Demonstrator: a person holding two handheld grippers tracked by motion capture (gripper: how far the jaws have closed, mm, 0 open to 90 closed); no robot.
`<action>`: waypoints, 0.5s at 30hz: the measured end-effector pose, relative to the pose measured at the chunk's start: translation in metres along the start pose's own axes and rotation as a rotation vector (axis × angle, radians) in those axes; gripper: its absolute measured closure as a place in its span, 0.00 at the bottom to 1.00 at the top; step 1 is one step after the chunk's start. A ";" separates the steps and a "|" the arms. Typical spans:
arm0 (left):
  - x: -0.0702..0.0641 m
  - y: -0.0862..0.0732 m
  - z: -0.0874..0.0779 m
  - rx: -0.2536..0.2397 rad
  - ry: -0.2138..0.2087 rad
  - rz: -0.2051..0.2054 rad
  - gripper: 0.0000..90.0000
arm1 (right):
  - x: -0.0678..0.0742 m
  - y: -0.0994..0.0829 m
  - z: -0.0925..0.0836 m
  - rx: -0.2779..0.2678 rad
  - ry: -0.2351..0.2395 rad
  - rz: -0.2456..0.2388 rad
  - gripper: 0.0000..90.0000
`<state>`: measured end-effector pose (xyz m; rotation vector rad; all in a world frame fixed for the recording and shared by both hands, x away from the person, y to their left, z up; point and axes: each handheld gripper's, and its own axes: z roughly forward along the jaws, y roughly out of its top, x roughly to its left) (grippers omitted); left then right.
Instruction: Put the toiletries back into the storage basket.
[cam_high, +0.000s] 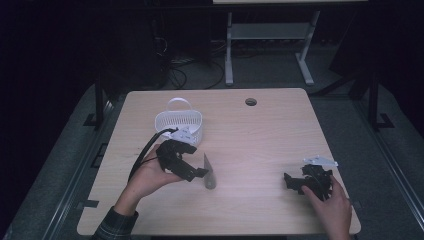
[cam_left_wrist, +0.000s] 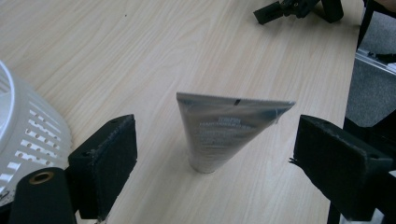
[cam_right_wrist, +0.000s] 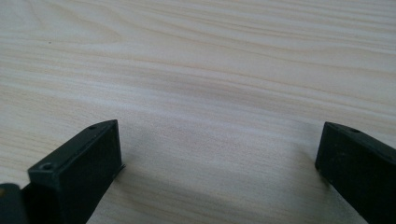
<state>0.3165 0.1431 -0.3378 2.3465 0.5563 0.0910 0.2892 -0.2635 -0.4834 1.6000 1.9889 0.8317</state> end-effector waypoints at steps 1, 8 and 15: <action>0.000 0.002 0.000 0.010 -0.002 0.007 0.14 | 0.000 0.000 0.000 0.000 0.000 0.000 0.00; -0.003 0.013 0.008 0.036 -0.013 0.026 0.14 | 0.000 0.000 0.000 0.000 0.000 0.000 0.00; -0.006 0.022 0.017 0.074 -0.015 0.059 0.14 | 0.000 0.000 0.000 0.000 0.000 0.000 0.00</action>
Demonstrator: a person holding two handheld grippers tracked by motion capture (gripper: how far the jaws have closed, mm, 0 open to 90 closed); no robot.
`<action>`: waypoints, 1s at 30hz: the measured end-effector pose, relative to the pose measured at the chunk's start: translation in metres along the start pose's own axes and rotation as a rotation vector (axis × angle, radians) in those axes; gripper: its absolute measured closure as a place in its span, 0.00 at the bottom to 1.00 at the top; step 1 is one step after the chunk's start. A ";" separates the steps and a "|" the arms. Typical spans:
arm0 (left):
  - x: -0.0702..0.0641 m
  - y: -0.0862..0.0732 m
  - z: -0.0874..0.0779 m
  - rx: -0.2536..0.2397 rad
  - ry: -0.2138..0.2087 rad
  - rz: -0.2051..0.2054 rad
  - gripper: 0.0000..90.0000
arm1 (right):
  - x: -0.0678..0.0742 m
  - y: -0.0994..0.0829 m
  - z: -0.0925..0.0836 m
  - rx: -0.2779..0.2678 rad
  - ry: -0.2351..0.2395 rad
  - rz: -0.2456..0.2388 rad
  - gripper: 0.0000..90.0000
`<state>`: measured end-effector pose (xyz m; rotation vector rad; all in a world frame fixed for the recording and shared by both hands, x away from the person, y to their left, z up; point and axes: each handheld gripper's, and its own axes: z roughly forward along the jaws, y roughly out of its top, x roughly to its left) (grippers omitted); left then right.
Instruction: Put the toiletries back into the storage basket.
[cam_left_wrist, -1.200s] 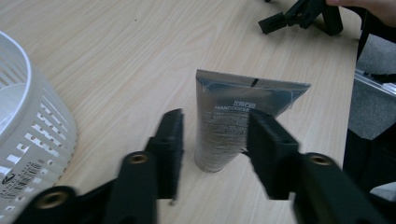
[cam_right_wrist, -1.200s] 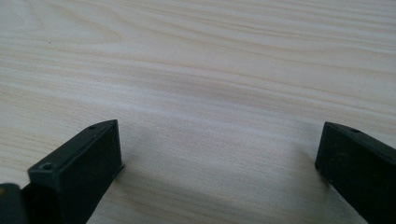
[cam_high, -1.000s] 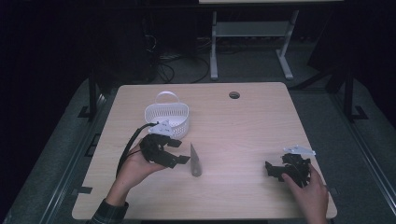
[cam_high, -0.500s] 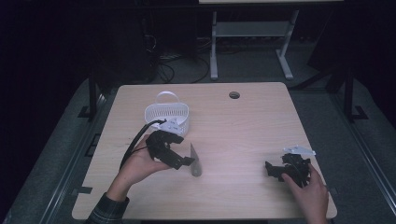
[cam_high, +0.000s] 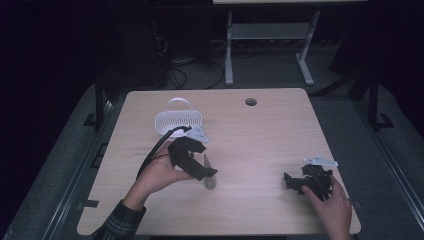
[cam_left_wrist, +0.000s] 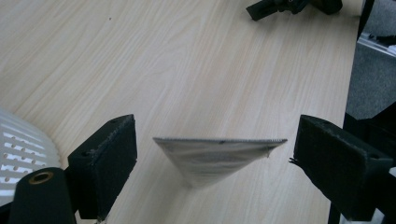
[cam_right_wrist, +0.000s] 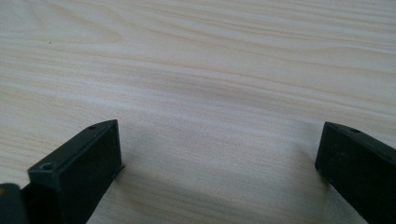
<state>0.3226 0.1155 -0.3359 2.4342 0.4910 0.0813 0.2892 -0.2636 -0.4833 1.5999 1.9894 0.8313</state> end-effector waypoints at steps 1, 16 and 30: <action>0.000 0.001 0.002 0.003 0.001 0.006 0.14 | 0.000 0.000 0.000 0.000 0.000 0.000 0.00; -0.003 0.003 0.018 0.057 -0.011 0.006 0.16 | 0.000 0.000 0.000 -0.001 -0.001 0.000 0.00; -0.003 0.002 0.019 0.069 -0.010 0.022 0.25 | 0.000 0.000 0.000 -0.001 -0.001 0.000 0.00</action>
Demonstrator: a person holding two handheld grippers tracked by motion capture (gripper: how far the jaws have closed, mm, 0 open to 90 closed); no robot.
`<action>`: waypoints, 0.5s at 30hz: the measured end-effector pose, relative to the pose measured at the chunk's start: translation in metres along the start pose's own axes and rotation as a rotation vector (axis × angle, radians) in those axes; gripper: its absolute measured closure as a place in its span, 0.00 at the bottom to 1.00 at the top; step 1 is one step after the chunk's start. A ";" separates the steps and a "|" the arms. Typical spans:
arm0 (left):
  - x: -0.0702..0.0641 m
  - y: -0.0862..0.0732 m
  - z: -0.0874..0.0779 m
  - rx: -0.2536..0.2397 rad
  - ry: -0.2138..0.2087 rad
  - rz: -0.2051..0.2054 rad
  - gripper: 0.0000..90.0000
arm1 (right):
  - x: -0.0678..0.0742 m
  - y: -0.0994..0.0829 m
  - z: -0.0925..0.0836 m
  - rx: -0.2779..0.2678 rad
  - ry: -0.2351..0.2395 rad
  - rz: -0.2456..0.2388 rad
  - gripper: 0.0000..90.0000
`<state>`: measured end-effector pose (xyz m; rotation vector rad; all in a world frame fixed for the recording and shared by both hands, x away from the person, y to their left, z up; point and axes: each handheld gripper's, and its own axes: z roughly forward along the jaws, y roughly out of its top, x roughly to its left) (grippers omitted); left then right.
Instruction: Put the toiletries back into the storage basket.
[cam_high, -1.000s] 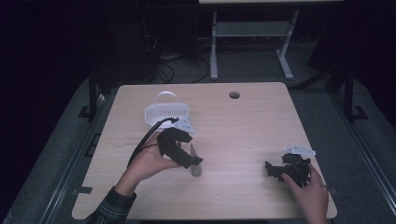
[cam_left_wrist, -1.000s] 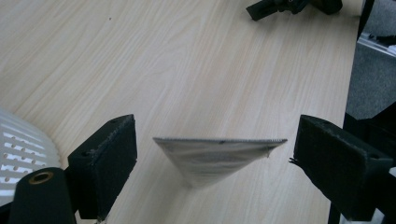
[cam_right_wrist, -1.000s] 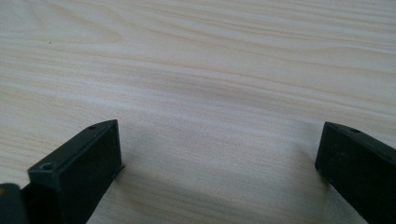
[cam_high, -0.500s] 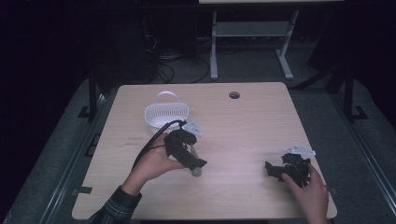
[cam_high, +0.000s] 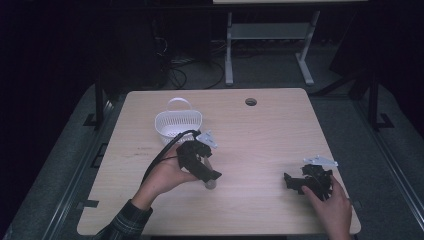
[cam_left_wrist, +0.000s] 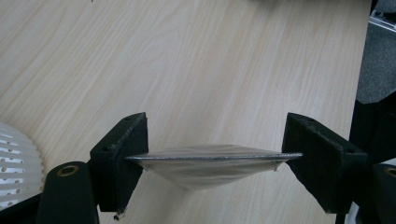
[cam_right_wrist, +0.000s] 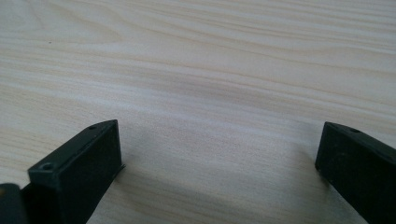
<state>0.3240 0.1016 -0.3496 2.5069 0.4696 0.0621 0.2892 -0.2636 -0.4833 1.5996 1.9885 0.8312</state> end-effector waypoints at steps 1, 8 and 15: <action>0.000 0.000 0.000 -0.007 0.001 -0.006 0.26 | 0.000 0.000 0.000 0.000 0.000 0.000 0.00; 0.000 -0.001 -0.001 -0.020 -0.002 -0.014 0.32 | 0.000 0.000 0.000 0.000 0.000 0.000 0.00; 0.000 -0.001 -0.002 -0.023 -0.006 -0.019 0.33 | 0.000 0.000 0.000 0.000 0.000 0.000 0.00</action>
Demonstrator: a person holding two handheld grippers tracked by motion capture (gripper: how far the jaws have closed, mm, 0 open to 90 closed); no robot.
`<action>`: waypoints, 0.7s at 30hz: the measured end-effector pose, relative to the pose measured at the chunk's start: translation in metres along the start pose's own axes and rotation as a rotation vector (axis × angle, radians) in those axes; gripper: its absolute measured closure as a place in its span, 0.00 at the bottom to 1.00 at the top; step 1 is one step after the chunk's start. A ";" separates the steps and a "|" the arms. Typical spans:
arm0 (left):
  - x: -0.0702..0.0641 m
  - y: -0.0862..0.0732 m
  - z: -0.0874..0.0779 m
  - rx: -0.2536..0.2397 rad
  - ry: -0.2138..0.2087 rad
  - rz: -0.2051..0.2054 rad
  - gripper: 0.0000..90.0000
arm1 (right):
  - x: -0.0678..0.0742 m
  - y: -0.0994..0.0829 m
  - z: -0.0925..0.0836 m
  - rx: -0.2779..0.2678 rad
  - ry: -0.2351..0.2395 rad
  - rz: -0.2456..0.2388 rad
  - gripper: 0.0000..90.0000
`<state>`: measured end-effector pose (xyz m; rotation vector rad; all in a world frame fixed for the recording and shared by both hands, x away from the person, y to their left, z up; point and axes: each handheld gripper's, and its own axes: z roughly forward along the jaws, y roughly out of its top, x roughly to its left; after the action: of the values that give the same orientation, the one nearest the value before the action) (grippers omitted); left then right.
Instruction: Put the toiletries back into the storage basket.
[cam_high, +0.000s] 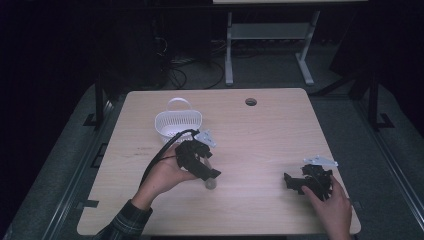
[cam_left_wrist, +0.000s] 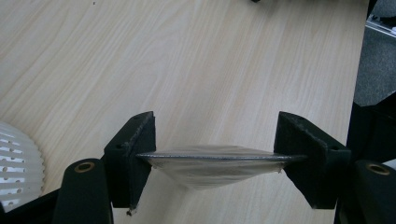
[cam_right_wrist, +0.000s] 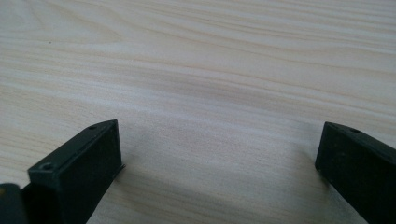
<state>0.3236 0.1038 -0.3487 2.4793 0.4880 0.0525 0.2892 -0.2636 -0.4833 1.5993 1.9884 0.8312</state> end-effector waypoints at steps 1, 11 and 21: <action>0.000 0.000 0.000 -0.003 -0.003 -0.004 0.33 | 0.000 0.000 0.000 0.000 0.000 0.000 0.00; 0.002 0.000 -0.009 -0.027 0.005 0.005 0.33 | 0.000 0.000 0.000 0.000 0.001 0.000 0.00; 0.006 -0.004 -0.021 -0.063 0.022 -0.026 0.33 | 0.000 0.000 0.000 0.001 0.001 0.000 0.00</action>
<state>0.3251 0.1208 -0.3350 2.4124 0.5205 0.0836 0.2892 -0.2636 -0.4833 1.5999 1.9892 0.8314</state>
